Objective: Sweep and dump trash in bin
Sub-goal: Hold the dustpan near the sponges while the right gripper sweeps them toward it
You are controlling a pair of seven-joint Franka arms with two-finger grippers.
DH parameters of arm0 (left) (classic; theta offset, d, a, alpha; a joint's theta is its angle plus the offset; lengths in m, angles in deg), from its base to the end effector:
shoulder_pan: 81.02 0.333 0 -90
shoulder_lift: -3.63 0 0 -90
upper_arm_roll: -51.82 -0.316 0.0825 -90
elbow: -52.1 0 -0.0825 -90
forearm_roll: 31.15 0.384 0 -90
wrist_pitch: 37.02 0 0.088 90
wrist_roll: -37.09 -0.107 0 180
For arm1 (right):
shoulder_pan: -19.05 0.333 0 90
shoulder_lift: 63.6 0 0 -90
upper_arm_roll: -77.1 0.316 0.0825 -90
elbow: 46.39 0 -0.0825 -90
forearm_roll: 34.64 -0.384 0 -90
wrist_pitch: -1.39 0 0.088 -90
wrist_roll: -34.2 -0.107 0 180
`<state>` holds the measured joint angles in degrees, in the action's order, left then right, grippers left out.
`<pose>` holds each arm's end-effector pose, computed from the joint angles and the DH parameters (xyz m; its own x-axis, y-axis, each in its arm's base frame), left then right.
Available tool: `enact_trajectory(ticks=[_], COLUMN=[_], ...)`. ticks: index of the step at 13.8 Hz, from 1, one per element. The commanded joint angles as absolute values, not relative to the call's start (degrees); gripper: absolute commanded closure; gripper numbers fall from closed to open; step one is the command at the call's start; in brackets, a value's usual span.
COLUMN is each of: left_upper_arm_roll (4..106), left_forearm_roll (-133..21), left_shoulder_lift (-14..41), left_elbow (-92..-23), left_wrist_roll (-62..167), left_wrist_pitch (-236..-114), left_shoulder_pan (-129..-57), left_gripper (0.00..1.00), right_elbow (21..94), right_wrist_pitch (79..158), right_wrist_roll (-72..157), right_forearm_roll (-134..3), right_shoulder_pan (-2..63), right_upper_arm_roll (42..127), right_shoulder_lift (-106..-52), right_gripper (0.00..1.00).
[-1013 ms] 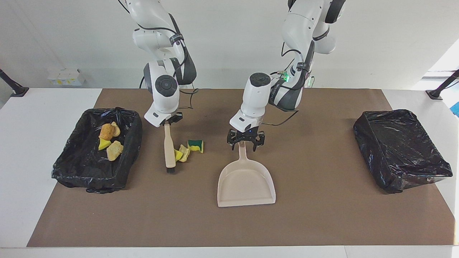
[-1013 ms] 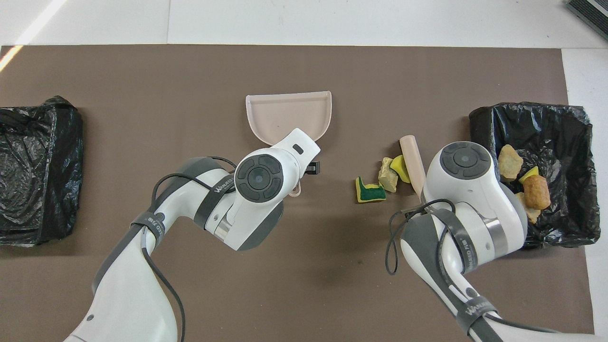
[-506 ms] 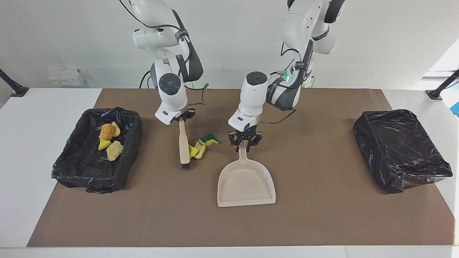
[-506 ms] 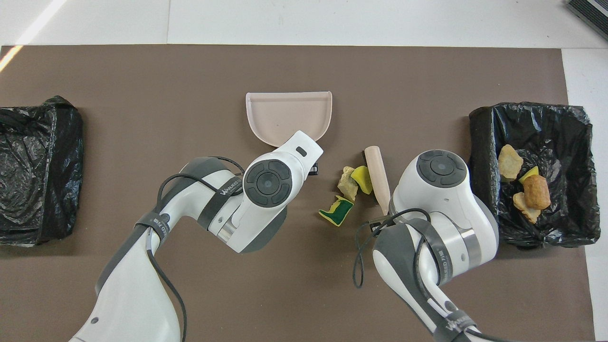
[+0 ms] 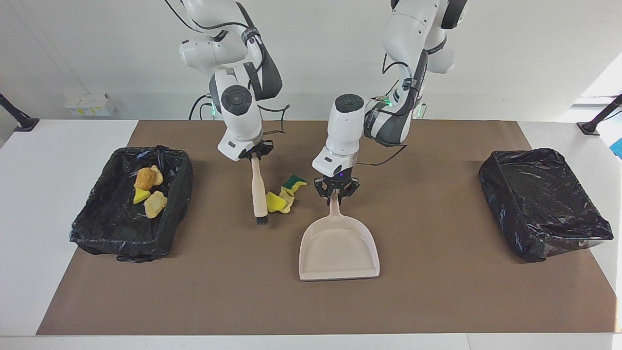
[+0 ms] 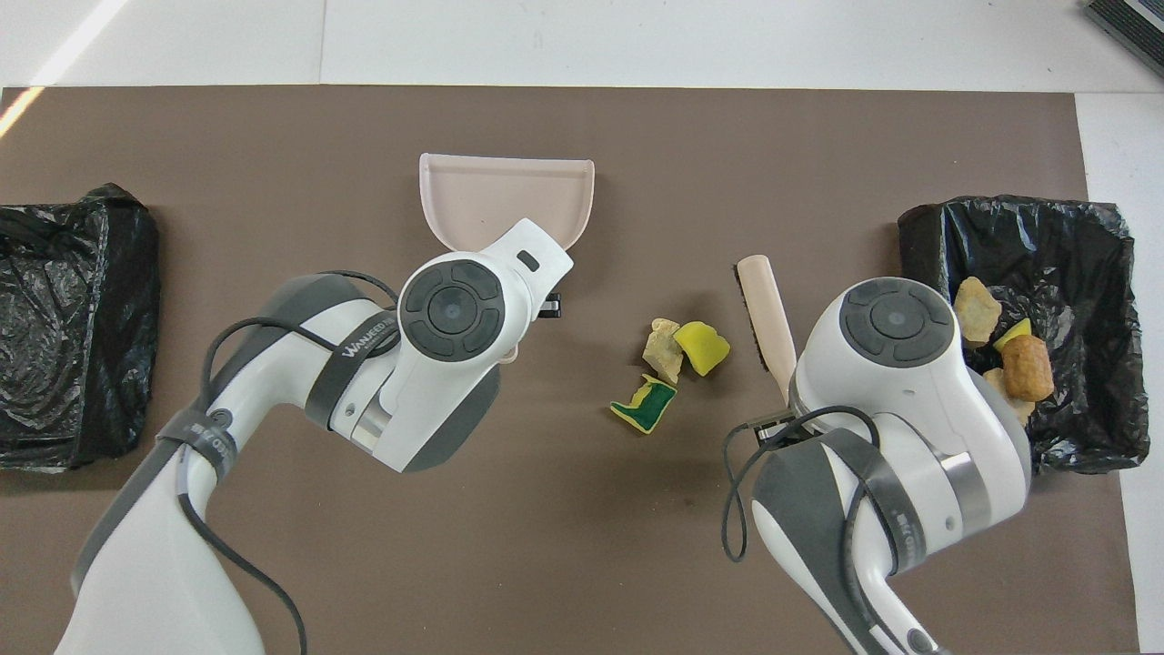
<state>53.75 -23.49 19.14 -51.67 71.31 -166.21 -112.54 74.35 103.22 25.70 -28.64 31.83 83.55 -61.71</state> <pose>0.5406 -0.3510 0.4096 0.9782 -0.0583 0.1993 -0.0606 -0.9981 0.0058 0.4762 0.1568 0.4108 0.9412 0.1939 -0.2767 0.2385 -0.9613 0.1376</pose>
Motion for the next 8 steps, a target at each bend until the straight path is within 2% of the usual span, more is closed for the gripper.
enact_trajectory(ticks=[1,3,8], left_upper_arm_roll=[54.28,54.02,53.84], left_forearm_roll=[-25.95,-27.8,-30.62], left_shoulder_lift=[15.42,13.39,9.87], left_elbow=[-51.97,-52.05,-52.41], left_wrist_roll=[67.07,61.38,40.14], left_wrist_pitch=[-161.67,-157.37,-145.5], left_shoulder_pan=[-109.33,-108.18,-104.84], left_gripper=[1.0,1.0,1.0], right_elbow=[78.4,79.37,80.96], right_wrist_pitch=[102.3,100.62,103.87], right_wrist_roll=[27.09,24.98,26.47], right_forearm_roll=[-27.25,-27.78,-32.42], right_shoulder_pan=[31.18,32.05,31.35], right_upper_arm_roll=[83.96,84.13,84.14], right_shoulder_lift=[-58.59,-58.67,-59.29], right_gripper=[1.0,1.0,1.0])
